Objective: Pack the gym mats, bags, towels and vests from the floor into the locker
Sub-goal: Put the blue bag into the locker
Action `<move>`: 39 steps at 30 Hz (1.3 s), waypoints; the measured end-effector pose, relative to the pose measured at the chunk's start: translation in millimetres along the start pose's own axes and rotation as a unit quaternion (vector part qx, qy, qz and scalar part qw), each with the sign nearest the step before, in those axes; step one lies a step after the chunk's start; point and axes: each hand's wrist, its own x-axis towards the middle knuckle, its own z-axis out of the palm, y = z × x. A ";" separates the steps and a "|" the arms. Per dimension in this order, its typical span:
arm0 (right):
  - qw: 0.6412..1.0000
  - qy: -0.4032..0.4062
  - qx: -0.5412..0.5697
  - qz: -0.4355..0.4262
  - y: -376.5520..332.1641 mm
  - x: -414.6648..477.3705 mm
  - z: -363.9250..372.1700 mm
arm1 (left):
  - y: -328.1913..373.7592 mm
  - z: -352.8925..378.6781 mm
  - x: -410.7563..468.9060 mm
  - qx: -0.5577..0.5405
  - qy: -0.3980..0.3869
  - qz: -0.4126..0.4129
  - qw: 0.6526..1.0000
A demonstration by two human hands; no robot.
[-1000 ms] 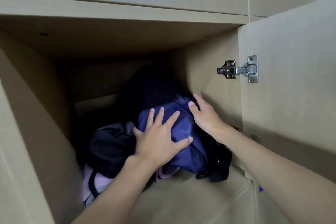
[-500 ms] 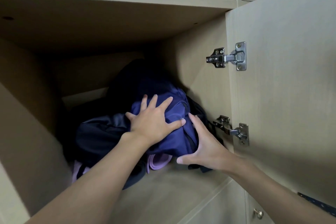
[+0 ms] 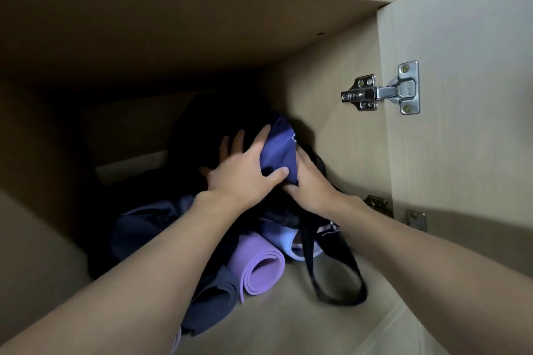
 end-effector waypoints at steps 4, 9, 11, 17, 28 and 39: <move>0.998 0.022 -0.047 0.018 11.0 -31.6 6.5 | -8.9 18.2 4.0 0.023 -0.022 0.012 0.999; 0.987 0.129 -0.090 0.034 -0.7 -97.6 18.5 | -11.1 23.4 3.6 0.036 -0.019 0.006 0.999; 0.988 0.102 -0.096 0.071 -0.3 -120.5 25.4 | -10.5 23.3 3.6 0.034 -0.021 0.005 0.999; 0.992 0.058 -0.030 0.112 -1.8 -147.2 26.4 | -7.5 21.4 -0.5 0.040 -0.041 0.011 0.998; 0.989 0.060 -0.003 0.137 6.3 -87.3 52.7 | -26.4 42.4 26.7 0.052 -0.087 -0.001 0.995; 0.994 0.024 0.009 0.106 -1.8 -170.1 -6.8 | -4.3 25.3 4.1 0.089 -0.101 -0.008 0.991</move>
